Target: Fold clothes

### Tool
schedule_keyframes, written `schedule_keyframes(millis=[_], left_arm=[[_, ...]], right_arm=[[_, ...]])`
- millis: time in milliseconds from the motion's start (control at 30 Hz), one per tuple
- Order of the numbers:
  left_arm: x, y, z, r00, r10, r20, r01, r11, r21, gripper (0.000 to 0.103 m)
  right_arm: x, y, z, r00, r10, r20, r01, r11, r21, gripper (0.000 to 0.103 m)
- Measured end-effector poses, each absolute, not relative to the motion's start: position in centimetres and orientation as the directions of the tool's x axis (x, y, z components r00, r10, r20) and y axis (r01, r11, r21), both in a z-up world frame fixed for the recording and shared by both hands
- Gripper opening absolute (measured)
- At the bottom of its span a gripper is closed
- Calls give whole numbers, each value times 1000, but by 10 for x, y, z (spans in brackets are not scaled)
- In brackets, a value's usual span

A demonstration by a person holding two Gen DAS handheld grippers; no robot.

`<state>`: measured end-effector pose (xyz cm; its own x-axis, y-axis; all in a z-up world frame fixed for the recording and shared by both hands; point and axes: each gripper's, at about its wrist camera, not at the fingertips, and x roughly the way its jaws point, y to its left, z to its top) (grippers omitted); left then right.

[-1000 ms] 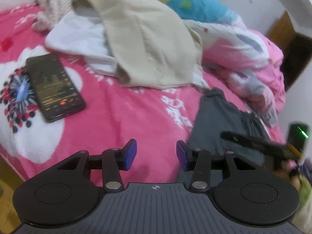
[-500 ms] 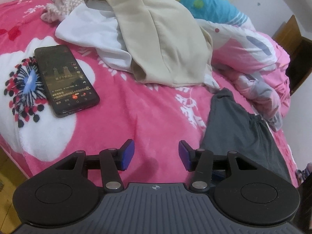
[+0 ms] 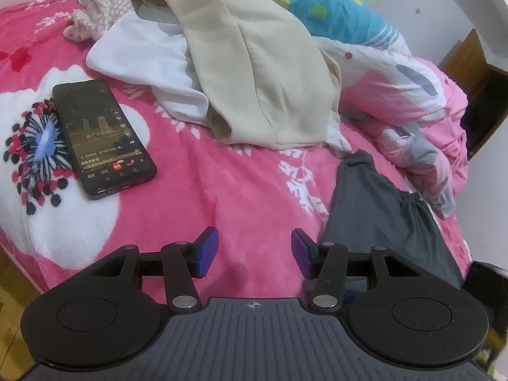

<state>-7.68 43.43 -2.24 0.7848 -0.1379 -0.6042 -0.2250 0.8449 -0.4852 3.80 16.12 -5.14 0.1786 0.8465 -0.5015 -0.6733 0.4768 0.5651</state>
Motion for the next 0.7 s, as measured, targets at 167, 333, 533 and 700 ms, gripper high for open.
schedule_keyframes(millis=[167, 333, 533, 700], left_arm=[[-79, 433, -22, 782, -134, -609, -230, 846, -480, 53], [-80, 434, -23, 781, -129, -610, -239, 841, -485, 53], [-78, 436, -26, 786, -152, -599, -228, 830, -509, 53], [-51, 426, -22, 778, -223, -587, -155, 837, -524, 53]], right_arm=[[51, 145, -54, 202, 855, -479, -596, 495, 632, 25], [38, 163, -49, 195, 839, -507, -673, 491, 553, 25], [13, 178, -36, 263, 791, -552, -782, 510, 359, 2], [4, 140, -7, 316, 823, -472, -780, 508, 364, 2]])
